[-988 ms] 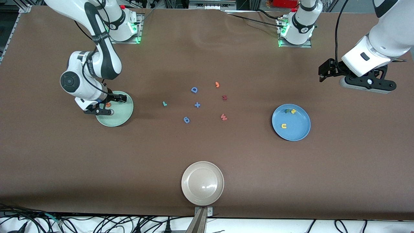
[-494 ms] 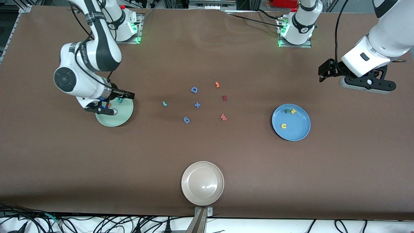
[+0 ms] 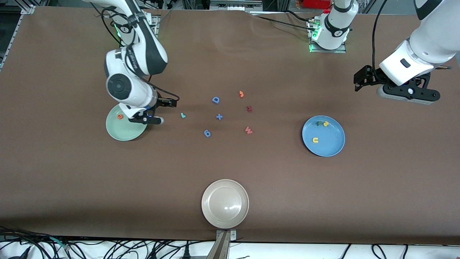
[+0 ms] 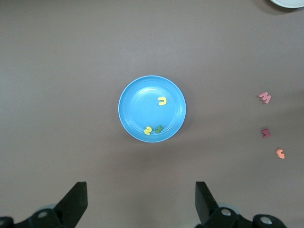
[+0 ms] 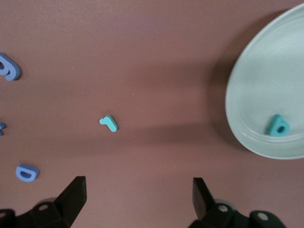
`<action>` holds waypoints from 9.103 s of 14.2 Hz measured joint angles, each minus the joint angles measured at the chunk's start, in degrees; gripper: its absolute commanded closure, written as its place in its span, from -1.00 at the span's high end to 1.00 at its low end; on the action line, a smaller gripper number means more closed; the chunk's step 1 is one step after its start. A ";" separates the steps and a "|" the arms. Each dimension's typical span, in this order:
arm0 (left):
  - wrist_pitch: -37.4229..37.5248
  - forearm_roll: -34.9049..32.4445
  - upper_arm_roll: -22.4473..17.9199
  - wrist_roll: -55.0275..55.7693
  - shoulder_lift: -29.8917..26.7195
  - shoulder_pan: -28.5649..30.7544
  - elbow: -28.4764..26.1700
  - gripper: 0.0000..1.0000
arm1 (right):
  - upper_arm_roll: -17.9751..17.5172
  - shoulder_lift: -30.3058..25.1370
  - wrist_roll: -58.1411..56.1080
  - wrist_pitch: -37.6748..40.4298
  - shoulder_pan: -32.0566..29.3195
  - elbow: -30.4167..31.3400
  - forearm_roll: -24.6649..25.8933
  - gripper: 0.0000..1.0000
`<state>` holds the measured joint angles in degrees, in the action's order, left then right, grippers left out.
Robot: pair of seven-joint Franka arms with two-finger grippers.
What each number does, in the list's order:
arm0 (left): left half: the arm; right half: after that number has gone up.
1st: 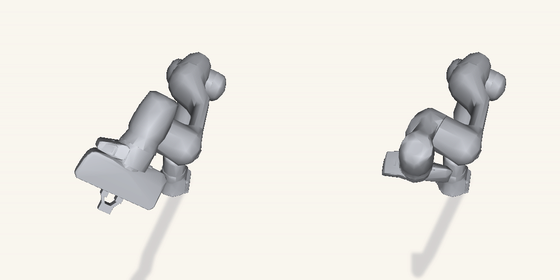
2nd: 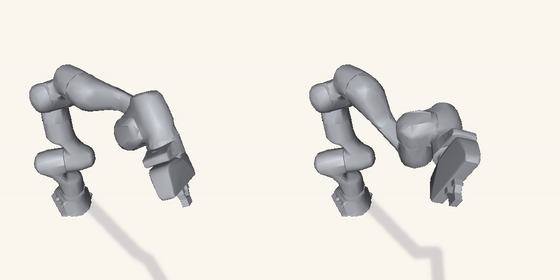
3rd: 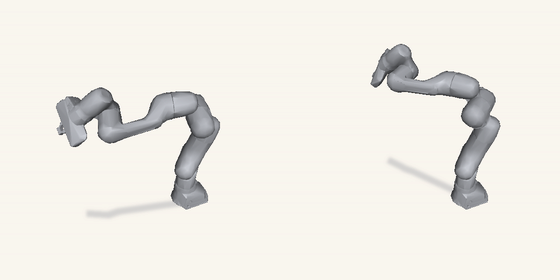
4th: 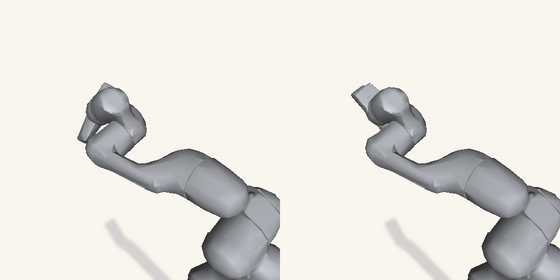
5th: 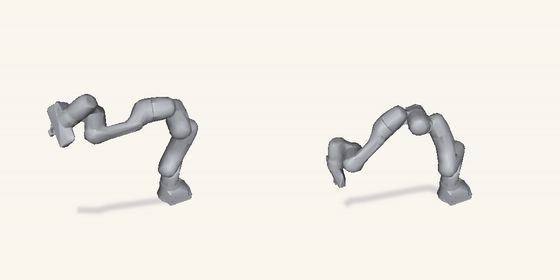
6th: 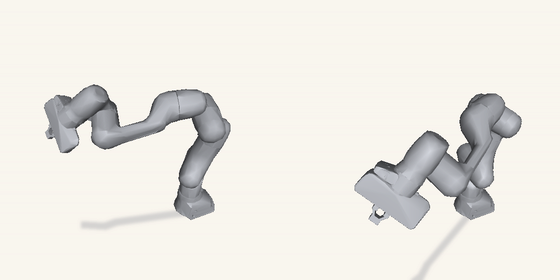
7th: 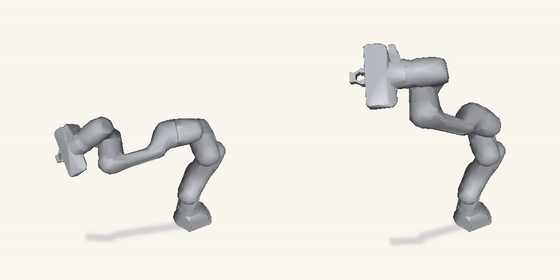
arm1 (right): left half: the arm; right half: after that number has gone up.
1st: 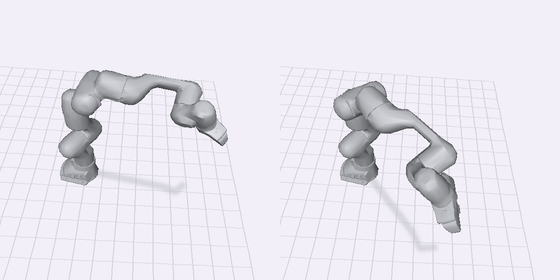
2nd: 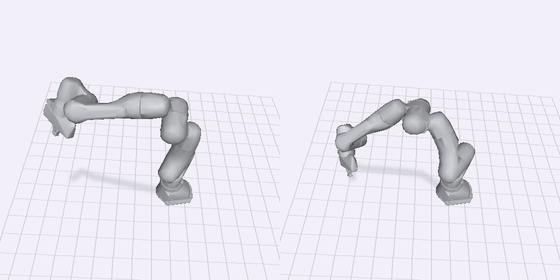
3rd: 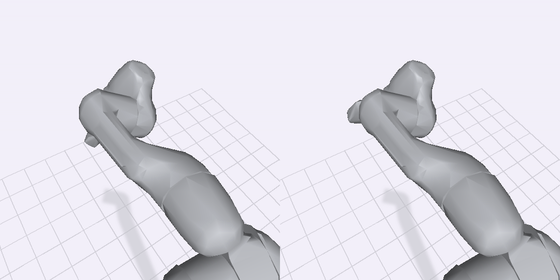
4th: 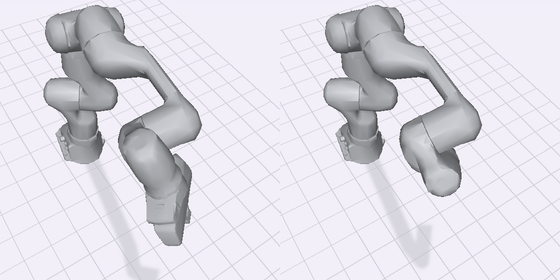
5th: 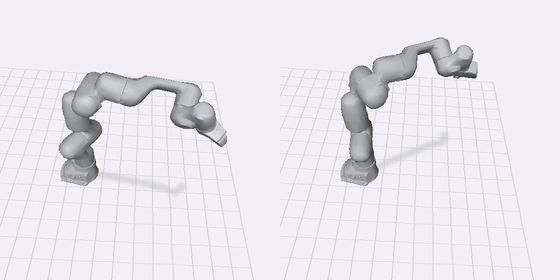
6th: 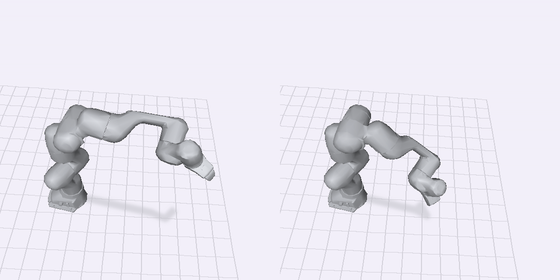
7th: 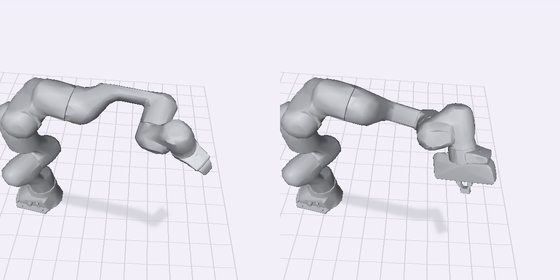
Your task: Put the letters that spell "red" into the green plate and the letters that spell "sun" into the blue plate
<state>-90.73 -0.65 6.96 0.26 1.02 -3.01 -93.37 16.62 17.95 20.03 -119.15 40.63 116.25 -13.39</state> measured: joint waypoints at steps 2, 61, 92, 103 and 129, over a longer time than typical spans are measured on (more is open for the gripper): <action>0.00 0.00 0.00 0.00 0.01 0.00 0.01 1.00 | -0.10 2.87 0.00 -2.72 1.47 0.05 0.00 0.88; 0.29 0.00 -0.01 0.00 0.06 -0.03 0.10 1.00 | 21.37 13.76 -22.47 5.01 0.86 -8.20 -4.76 -1.00; 0.40 0.00 -0.01 0.00 0.07 -0.03 0.16 1.00 | 35.37 10.39 -23.69 36.05 0.96 -33.89 -9.92 0.98; 0.46 0.00 -0.01 0.00 0.09 -0.03 0.22 1.00 | 29.55 -0.07 -24.31 48.60 -7.19 -44.95 -9.18 0.99; 0.67 0.00 -0.02 0.00 0.11 -0.03 0.23 1.00 | -11.87 -13.38 -16.79 29.67 -39.18 -29.92 16.79 0.99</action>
<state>-90.06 -0.65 6.94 0.26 1.13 -3.03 -93.13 4.75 4.57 3.24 -89.48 1.45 86.33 3.40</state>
